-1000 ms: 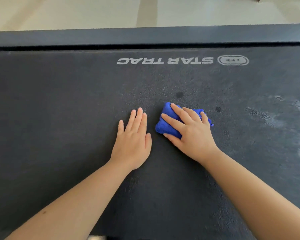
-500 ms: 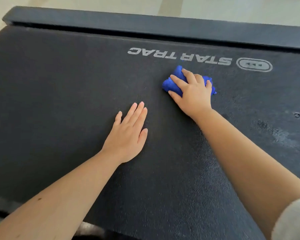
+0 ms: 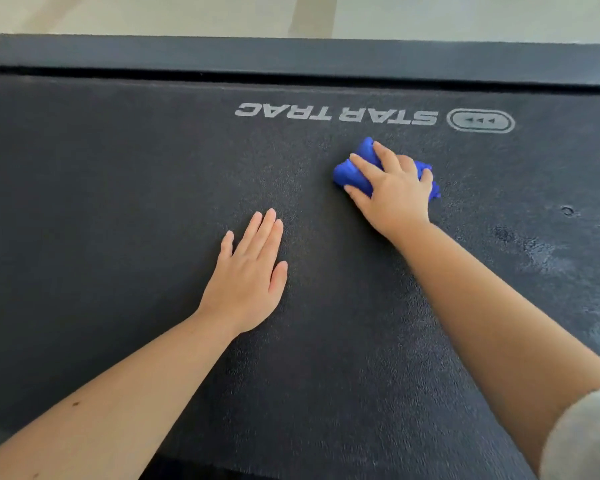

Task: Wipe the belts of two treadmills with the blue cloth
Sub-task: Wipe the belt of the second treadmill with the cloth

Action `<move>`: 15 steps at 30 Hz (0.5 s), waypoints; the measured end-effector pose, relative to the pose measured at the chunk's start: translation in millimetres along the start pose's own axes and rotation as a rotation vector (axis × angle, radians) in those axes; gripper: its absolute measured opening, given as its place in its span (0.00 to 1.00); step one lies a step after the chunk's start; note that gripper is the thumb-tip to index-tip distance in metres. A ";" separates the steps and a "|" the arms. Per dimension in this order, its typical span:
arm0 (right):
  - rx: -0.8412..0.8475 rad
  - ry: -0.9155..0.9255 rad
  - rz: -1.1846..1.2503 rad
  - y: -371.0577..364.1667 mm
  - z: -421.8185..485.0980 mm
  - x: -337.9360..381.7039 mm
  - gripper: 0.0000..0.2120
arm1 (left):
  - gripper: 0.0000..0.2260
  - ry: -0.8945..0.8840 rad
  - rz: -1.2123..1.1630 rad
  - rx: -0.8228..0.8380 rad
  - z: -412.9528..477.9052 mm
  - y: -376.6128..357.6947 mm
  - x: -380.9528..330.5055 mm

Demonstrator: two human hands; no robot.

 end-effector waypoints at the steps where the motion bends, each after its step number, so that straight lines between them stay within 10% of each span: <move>1: -0.001 -0.025 -0.011 -1.3 2.6 1.2 0.24 | 0.32 -0.001 0.005 0.000 -0.2 0.1 0.2; 15: -0.092 -0.048 -0.018 31.6 -173.1 36.6 0.22 | 0.26 0.015 -0.017 0.030 -2.9 5.5 -3.7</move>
Point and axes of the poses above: each hand's wrist, its own z-axis towards the middle knuckle, its own y-axis out of the back of the hand, x = y × z, the point moved 1 cm from there along z, towards the middle knuckle, and after that the axes turned 7 degrees about -x, right-handed, at the moved point
